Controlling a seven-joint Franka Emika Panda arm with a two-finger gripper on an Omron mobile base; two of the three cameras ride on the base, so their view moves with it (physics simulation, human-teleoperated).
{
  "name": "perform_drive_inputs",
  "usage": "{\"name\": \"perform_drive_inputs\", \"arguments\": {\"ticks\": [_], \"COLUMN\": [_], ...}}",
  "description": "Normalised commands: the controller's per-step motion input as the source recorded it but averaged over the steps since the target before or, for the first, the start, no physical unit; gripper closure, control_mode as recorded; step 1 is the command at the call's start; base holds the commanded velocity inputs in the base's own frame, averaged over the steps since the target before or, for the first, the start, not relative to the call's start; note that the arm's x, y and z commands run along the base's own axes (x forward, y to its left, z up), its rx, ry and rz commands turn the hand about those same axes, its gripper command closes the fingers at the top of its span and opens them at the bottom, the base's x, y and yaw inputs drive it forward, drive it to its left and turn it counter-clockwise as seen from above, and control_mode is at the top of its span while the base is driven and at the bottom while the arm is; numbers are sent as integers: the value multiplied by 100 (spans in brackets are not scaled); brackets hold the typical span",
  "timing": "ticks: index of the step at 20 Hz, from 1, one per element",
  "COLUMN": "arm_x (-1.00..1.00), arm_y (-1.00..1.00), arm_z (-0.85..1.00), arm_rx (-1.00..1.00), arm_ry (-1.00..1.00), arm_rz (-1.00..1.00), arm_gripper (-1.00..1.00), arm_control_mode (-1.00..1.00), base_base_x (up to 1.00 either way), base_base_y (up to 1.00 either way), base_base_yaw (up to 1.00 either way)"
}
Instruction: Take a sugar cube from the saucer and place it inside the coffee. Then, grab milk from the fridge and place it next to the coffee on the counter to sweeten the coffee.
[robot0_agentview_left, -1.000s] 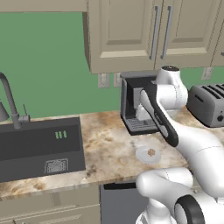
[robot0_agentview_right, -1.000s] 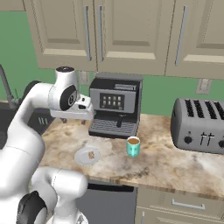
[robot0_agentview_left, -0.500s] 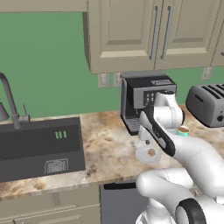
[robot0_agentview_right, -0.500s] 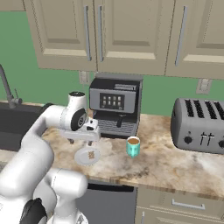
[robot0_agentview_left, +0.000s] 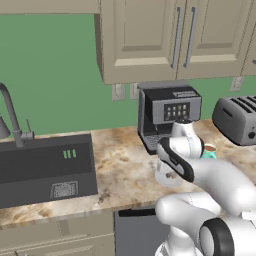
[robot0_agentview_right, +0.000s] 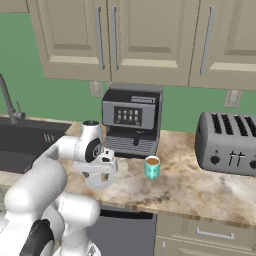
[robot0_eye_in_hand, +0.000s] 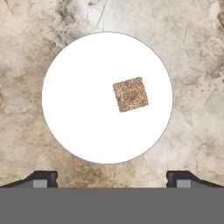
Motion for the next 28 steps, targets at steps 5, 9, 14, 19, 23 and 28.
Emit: {"name": "perform_drive_inputs", "arguments": {"ticks": [5, 9, 14, 19, 23, 28], "arm_x": [21, 31, 13, 19, 7, 0], "arm_y": [0, 0, -1, 0, -2, 0], "arm_z": [-25, -22, -15, -9, -7, -12], "arm_rx": [0, 0, 0, 0, 0, 0], "arm_ry": [0, 0, 0, 0, 0, 0], "arm_rz": [0, 0, 0, 0, 0, 0], "arm_gripper": [-100, -100, -100, -100, -100, -100], "arm_control_mode": [-100, -100, -100, -100, -100, -100], "base_base_x": [0, 0, 0, 0, 0, 0], "base_base_y": [0, 0, 0, 0, 0, 0], "base_base_yaw": [0, 0, 0, 0, 0, 0]}}
